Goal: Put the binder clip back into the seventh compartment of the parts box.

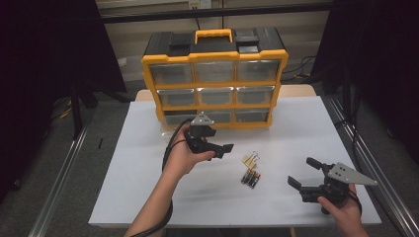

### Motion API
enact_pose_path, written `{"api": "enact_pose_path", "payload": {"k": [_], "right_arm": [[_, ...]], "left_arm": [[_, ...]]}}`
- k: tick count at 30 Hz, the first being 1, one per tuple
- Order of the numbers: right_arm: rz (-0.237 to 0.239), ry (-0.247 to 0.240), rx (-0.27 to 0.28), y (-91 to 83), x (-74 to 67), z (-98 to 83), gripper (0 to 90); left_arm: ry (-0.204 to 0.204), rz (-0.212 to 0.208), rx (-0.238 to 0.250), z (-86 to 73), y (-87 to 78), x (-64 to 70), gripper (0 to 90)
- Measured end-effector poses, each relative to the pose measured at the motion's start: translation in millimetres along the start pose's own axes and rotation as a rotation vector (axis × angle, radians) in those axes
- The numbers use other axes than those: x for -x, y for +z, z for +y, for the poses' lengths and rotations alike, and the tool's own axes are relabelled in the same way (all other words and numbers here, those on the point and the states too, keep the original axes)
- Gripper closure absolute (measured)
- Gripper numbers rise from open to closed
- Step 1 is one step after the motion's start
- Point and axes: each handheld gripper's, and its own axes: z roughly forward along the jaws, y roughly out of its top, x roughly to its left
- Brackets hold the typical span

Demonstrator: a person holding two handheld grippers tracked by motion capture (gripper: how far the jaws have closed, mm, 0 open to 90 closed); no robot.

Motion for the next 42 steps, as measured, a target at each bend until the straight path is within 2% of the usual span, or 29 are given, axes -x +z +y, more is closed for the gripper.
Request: {"api": "enact_pose_path", "payload": {"k": [9,10,13,14,19,24,26,30,35,37,39,42], "right_arm": [[0.001,0.0,0.0,0.0,-0.4,0.0,2.5],[0.001,0.0,0.0,0.1,-0.4,0.0,2.5],[-0.001,-0.001,0.001,0.1,-0.4,0.0,2.5],[-0.001,-0.002,-0.001,-0.2,-0.3,0.1,2.5],[0.003,-0.005,-0.001,-0.5,0.2,0.0,2.4],[0.001,-0.001,0.002,0.0,-0.4,0.2,2.5],[-0.002,0.005,0.004,0.1,-0.9,0.4,2.5],[0.004,-0.008,-0.001,-0.4,0.3,0.1,2.5],[-0.003,-0.004,0.002,-1.0,0.5,0.2,2.4],[-0.002,-0.003,0.002,-1.0,0.4,0.2,2.4],[-0.001,-0.005,0.002,-0.8,0.3,0.2,2.4],[0.0,-0.006,0.002,-0.5,0.1,0.2,2.5]], "left_arm": [[0.015,-0.017,-0.012,-9.5,14.8,10.1,16.3],[0.017,-0.017,-0.025,-9.8,15.6,10.8,16.3],[0.013,-0.026,-0.024,-11.9,19.9,12.3,16.4],[0.007,-0.039,-0.011,-12.9,21.9,12.3,16.4],[-0.002,-0.036,0.001,-15.5,27.8,13.3,17.3],[0.008,-0.048,0.001,-19.0,37.4,13.4,17.8],[0.003,-0.034,0.006,-19.7,40.6,14.4,18.5],[0.006,-0.044,0.005,-22.5,48.4,15.2,19.5],[0.033,-0.019,-0.019,-26.5,56.7,16.0,20.7],[0.028,-0.027,-0.02,-27.5,59.6,16.7,21.0],[0.036,-0.015,-0.032,-27.4,60.8,16.7,21.6],[0.045,-0.021,-0.024,-28.0,64.6,17.1,22.6]]}}
